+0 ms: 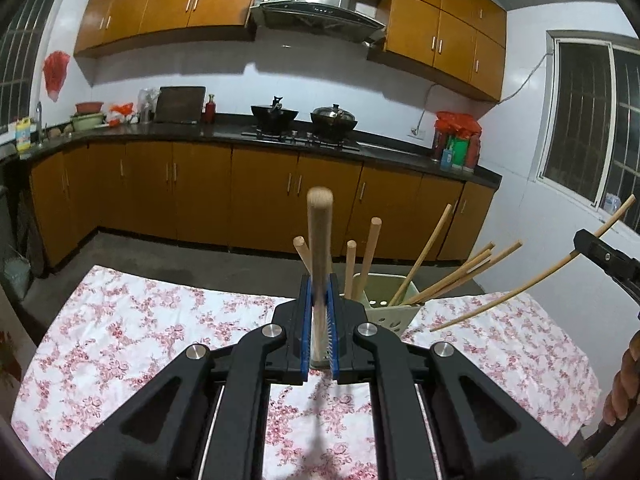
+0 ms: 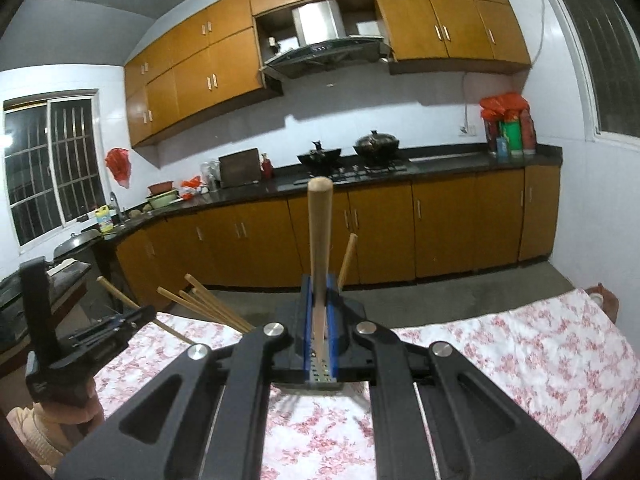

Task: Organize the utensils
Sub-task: 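Lower the left tool's chopstick into the green holder and open while the right tool does likewise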

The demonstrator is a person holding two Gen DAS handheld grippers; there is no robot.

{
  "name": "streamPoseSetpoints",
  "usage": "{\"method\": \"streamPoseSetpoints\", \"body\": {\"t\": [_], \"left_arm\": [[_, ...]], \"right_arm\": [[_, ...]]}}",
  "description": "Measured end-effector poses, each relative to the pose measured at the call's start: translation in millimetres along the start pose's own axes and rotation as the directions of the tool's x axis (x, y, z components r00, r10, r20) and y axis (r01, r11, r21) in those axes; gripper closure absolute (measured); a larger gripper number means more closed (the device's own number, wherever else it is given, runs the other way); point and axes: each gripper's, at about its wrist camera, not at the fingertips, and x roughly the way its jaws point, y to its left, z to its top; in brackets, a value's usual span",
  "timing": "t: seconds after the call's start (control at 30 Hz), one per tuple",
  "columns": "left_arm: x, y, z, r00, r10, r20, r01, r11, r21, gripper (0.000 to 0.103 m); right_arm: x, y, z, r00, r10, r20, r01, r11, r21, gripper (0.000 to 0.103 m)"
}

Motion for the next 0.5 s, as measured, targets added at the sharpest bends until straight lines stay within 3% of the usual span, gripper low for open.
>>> {"method": "streamPoseSetpoints", "body": {"t": [0.2, 0.5], "left_arm": [[-17, -10, 16, 0.999, -0.042, 0.029, 0.042, 0.999, 0.024, 0.096], [-19, -36, 51, 0.984, -0.092, 0.154, 0.086, 0.995, 0.043, 0.096]], "right_arm": [[-11, 10, 16, 0.998, 0.044, 0.043, -0.043, 0.999, -0.014, 0.095], [4, 20, 42, 0.996, 0.032, 0.084, -0.028, 0.999, -0.044, 0.095]]}}
